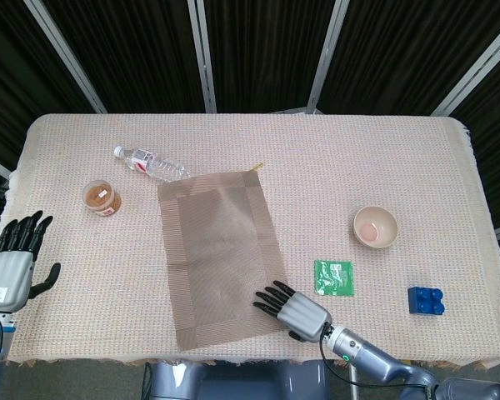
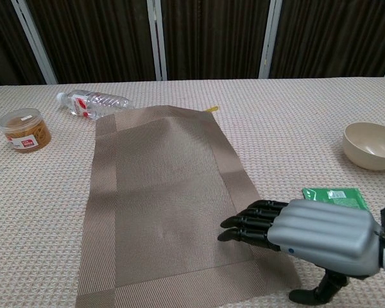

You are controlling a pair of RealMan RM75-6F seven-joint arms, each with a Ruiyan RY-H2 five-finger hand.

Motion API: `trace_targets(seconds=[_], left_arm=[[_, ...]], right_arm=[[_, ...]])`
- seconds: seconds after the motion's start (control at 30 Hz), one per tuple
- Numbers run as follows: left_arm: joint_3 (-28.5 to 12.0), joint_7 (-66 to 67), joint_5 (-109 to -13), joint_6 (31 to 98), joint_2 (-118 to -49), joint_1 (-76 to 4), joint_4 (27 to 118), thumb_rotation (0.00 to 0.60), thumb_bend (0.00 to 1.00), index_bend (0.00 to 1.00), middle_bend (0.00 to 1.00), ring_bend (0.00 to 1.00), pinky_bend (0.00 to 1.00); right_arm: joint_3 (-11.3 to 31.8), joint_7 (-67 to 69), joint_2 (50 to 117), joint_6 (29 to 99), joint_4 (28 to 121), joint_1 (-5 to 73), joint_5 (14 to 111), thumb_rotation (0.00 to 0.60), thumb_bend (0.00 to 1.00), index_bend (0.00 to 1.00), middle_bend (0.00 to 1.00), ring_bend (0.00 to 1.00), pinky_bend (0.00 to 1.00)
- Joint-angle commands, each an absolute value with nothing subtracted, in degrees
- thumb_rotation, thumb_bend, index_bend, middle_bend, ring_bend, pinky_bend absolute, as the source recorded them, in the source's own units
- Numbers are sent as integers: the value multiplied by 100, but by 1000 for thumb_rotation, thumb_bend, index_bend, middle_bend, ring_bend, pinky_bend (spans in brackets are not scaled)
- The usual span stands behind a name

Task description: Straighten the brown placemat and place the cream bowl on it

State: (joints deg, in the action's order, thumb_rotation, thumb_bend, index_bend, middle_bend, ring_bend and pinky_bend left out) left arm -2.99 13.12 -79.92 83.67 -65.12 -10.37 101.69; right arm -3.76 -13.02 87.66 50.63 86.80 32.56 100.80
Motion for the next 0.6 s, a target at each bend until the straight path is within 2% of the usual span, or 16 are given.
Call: trace_targets(seconds=[0.03,0.6], left_arm=[[-306,1315,-7985,8363,-6508,-1030,10167,600,414,0,0,0,0],[-337,1270,-8023,8333,-6485,-998,10183,600,414,0,0,0,0]], right_arm=[[-359,-1341,8829,5057,8601,3300,10040,600,183,69,0,0,0],[-442,-1245,8961,5304,8396,3383,10040,600,184,81,0,0,0]])
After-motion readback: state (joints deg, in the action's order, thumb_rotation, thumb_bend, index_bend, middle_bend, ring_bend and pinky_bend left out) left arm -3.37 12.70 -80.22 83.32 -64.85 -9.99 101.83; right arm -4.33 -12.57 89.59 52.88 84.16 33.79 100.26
